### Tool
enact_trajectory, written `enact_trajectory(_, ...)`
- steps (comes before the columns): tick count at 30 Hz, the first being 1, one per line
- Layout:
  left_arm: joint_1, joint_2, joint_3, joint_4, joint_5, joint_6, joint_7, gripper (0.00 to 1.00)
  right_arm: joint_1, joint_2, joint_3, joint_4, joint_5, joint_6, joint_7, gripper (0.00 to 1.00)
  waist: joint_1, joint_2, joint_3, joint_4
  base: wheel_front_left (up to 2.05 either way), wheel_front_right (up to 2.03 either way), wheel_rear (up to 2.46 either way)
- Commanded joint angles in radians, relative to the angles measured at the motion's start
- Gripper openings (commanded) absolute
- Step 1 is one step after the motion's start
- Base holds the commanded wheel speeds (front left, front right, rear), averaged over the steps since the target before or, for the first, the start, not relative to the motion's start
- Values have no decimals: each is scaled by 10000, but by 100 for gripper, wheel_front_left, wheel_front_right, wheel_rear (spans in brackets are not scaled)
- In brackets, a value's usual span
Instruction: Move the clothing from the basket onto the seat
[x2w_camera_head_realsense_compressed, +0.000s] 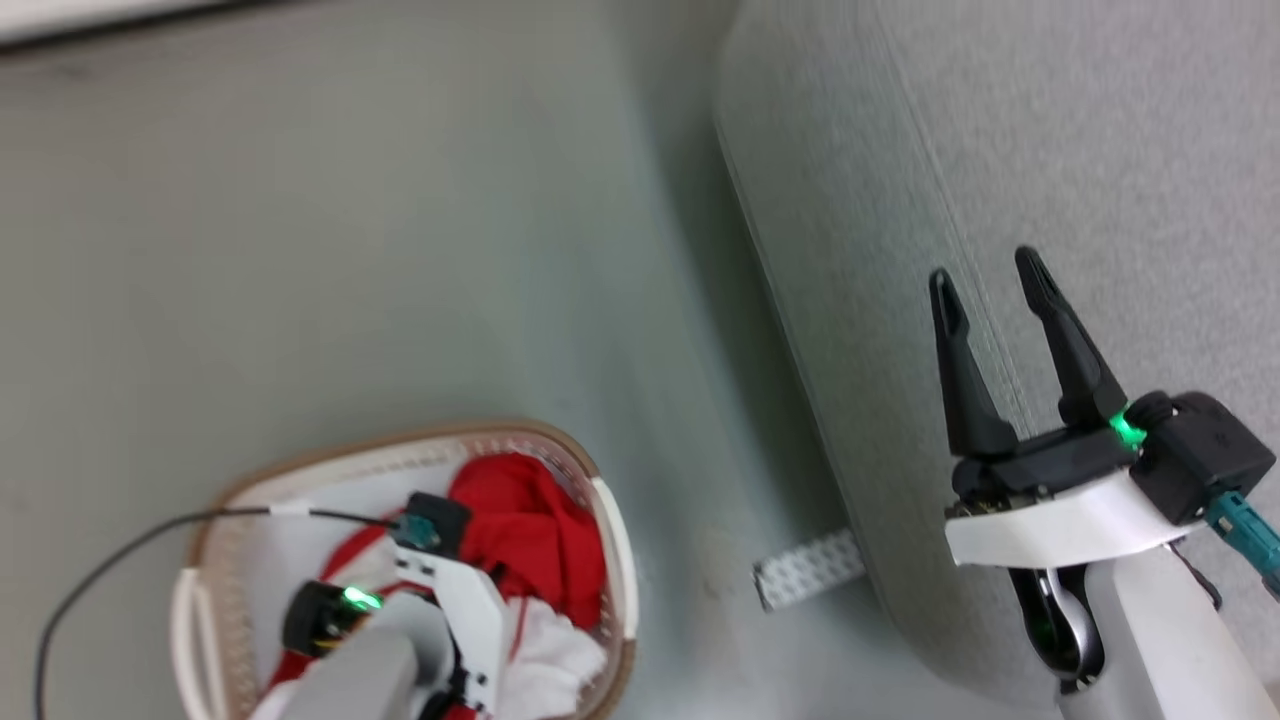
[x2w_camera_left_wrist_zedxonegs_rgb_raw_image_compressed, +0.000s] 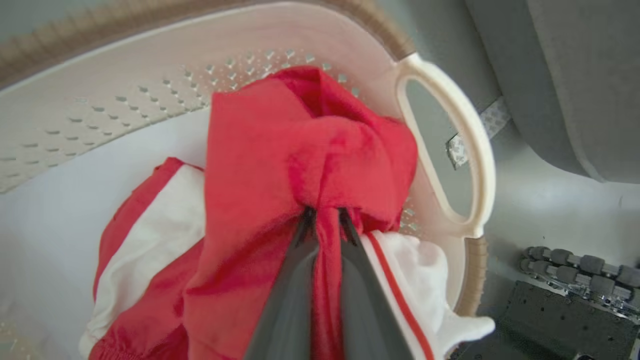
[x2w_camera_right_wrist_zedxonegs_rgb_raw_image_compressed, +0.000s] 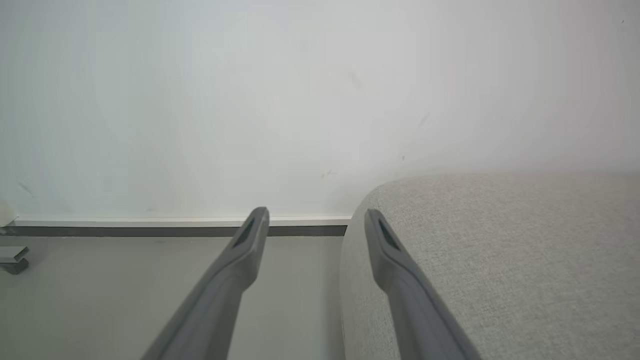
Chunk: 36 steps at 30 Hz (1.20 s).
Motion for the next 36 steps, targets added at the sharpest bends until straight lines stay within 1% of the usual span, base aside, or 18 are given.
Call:
enact_trajectory(1, 335, -138, -126, -89, -315, 17, -269, 0, 287, -172, -64, 114, -39, -21, -2, 100, 0, 0, -1555, 1039, 0, 0, 0)
enact_trajectory(5, 812, -416, -505, -423, -901, 17, -827, 0, 763, -454, -92, 353, -23, -21, -2, 100, 0, 0, -2779, 1758, 0, 0, 0)
enact_trajectory(7, 1030, -462, -660, -620, -1184, 17, -1102, 0, 996, -543, -65, 431, -8, -21, -2, 100, 0, 0, -3287, 2061, 0, 0, 0)
enact_trajectory(13, 1507, -384, -896, -1238, -2044, 17, -2001, 0, 1560, -683, 128, 650, 140, -21, -2, 100, 0, 0, -4483, 2706, 0, 0, 0)
enact_trajectory(17, 1696, -289, -914, -1769, -2296, 17, -2352, 0, 1887, -705, 222, 761, 200, -21, 0, 100, 0, 0, -5015, 3057, 0, 0, 0)
enact_trajectory(22, 1738, -106, -738, -2652, -2303, 17, -2482, 0, 2179, -703, 315, 843, 276, -19, -1, 100, 0, 0, -5438, 3394, 0, 0, 0)
enact_trajectory(27, 1851, 108, -212, -3974, -2040, 113, -2477, 0, 2384, -670, 342, 895, 324, -21, 0, 100, 0, 0, -5772, 3612, 0, 0, 0)
enact_trajectory(31, 1961, 350, 176, -5115, -1792, 318, -2479, 0, 2454, -629, 439, 896, 367, -21, 0, 100, 0, 0, -5950, 3639, 0, 0, 0)
enact_trajectory(33, 1980, 544, 224, -5601, -1527, 507, -2478, 0, 2523, -612, 495, 918, 388, -21, 0, 100, 0, 0, -6055, 3629, 0, 0, 0)
enact_trajectory(36, 2025, 692, 374, -6260, -1503, 706, -2476, 0, 2610, -587, 483, 931, 352, -19, 0, 100, 0, 0, -6190, 3612, 0, 0, 0)
